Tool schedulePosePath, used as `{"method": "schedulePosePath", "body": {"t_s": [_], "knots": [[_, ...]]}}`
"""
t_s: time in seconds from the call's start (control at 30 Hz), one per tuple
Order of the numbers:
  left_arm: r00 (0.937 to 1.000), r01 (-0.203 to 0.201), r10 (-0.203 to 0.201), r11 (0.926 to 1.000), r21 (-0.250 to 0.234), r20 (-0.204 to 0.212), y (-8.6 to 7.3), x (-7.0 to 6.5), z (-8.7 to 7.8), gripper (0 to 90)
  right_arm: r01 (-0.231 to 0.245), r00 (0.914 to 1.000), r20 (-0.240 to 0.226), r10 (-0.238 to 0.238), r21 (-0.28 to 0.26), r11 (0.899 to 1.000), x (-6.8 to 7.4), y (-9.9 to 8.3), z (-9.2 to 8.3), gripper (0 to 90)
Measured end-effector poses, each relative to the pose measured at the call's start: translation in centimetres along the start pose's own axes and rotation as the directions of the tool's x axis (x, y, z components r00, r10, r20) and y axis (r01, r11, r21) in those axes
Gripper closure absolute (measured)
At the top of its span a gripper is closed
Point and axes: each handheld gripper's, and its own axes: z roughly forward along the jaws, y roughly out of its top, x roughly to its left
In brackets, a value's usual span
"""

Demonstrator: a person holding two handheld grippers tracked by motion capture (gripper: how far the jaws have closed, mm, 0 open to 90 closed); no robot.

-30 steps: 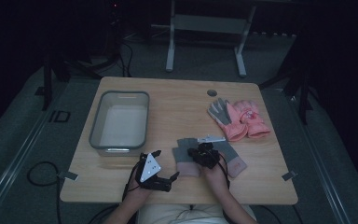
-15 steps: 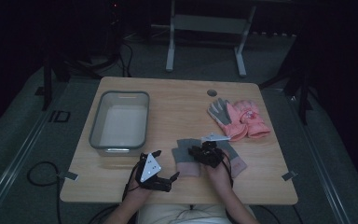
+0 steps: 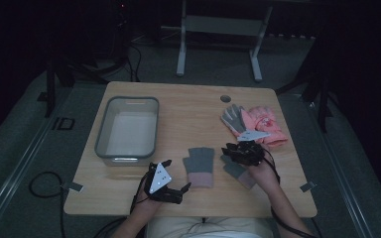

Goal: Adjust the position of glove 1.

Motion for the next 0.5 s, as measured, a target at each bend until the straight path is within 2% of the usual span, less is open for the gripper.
{"method": "schedulePosePath", "body": {"t_s": [0.17, 0.3, 0.5], "knots": [[1.0, -0.001, 0.001, 1.0, -0.001, -0.001, 0.0, 0.0, 0.0, 0.0, 0.082, 0.9962, -0.033, -0.08, 0.049, 0.995, -1.7, -2.2, -1.0, 66.9], [1.0, 0.001, -0.001, 1.0, 0.0, -0.002, 0.0, 0.0, 0.0, 0.0, 0.09, 0.9959, -0.022, -0.088, 0.111, 0.99, -2.6, -3.8, -1.2, 64.2], [1.0, 0.002, -0.002, 1.0, 0.0, -0.002, 0.0, 0.0, 0.0, 0.0, 0.109, 0.994, -0.018, -0.108, 0.168, 0.98, -3.5, -5.5, -0.6, 61.9]]}}
